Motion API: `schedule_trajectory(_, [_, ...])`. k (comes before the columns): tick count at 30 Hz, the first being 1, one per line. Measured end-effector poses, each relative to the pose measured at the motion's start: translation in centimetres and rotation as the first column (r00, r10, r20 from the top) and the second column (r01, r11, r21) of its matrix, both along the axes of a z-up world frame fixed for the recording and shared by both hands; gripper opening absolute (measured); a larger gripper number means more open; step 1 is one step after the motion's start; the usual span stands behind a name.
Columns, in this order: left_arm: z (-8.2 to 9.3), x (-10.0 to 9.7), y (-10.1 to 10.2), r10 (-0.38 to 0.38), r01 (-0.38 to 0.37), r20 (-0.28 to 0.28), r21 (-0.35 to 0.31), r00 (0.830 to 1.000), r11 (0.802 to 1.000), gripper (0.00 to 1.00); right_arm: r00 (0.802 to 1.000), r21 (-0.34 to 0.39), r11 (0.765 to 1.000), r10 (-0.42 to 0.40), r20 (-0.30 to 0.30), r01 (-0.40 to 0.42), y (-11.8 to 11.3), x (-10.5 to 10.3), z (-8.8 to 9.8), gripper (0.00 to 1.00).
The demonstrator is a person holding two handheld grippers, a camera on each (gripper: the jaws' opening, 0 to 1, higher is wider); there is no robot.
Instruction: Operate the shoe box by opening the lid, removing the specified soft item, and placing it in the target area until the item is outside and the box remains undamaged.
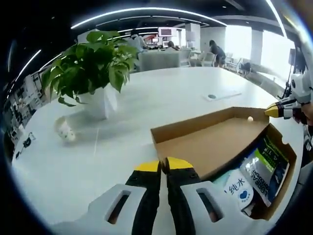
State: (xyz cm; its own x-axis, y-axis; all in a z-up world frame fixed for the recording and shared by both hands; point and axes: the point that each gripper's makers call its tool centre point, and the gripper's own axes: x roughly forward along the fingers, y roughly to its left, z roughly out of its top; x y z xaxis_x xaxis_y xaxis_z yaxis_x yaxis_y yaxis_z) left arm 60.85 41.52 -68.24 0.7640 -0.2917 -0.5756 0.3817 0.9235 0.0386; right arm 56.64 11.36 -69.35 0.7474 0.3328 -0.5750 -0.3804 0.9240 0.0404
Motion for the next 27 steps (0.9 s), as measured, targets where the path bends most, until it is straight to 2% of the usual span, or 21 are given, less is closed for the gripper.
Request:
schedule_trajectory(14, [0.1, -0.3, -0.2, -0.035, 0.035, 0.001, 0.05, 0.999, 0.998, 0.04, 0.999, -0.012, 0.999, 0.031, -0.012, -0.031, 0.3, -0.2, -0.1, 0.01])
schedule_trajectory(17, [0.3, -0.4, -0.2, -0.039, 0.039, 0.003, 0.055, 0.999, 0.998, 0.05, 0.998, -0.028, 0.998, 0.059, -0.027, -0.06, 0.4, -0.3, -0.5, 0.03])
schedule_trajectory(27, [1.2, -1.2, 0.2, -0.069, 0.066, 0.029, 0.087, 0.997, 0.994, 0.1, 0.994, -0.047, 0.993, 0.105, -0.018, -0.106, 0.9, -0.7, -0.2, 0.12])
